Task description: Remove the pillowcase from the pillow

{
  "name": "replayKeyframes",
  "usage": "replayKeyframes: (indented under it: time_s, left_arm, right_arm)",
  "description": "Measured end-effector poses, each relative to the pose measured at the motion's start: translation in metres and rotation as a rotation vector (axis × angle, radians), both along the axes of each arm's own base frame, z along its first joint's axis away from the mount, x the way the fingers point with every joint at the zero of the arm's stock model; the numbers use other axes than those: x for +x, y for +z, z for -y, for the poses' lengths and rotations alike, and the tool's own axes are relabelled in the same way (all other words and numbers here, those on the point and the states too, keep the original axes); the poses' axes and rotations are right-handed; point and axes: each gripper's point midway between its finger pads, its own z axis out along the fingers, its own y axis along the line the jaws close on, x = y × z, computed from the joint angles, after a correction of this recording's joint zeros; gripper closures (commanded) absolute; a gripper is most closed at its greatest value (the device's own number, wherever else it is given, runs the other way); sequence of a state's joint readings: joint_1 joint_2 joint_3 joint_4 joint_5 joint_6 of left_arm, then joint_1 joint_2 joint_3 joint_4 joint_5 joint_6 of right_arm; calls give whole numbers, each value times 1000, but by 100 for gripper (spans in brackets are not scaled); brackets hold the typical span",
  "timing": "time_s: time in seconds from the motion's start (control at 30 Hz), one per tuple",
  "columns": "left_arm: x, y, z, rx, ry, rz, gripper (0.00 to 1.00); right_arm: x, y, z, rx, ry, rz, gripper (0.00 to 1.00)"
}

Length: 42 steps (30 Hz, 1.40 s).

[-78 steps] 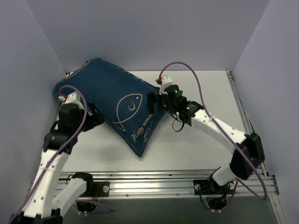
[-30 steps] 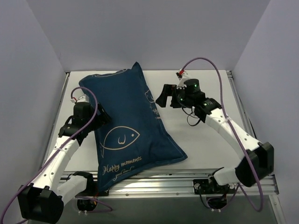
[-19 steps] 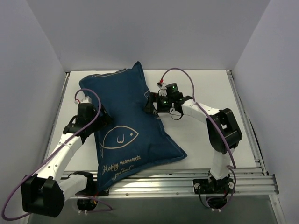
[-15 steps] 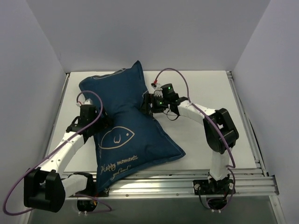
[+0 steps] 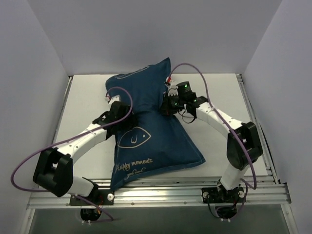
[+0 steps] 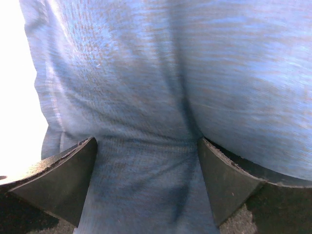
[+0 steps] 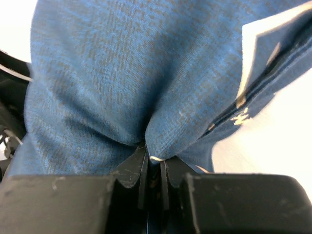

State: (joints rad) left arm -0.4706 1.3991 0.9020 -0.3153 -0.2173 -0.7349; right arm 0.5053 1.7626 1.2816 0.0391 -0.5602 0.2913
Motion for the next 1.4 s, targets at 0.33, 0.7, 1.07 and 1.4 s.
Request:
replayKeyframes:
  time_s: [0.33,0.7,1.07,1.4]
  left_arm:
    - [-6,50,111,-127,-221,111,6]
    - [-59,67,48,-184,-106,164,6]
    - [-105,128,-18,-205,-18,308,6]
    - [-65,103,-3,-64,-47,198,6]
  right_arm:
    - [-7,176,37,-25,-63,345,100]
    - [-71,30,-28,-213,146,87,70]
    - [-108,91,-39,-162,120,232,18]
    - [-115,110,56,-224,-216,307,10]
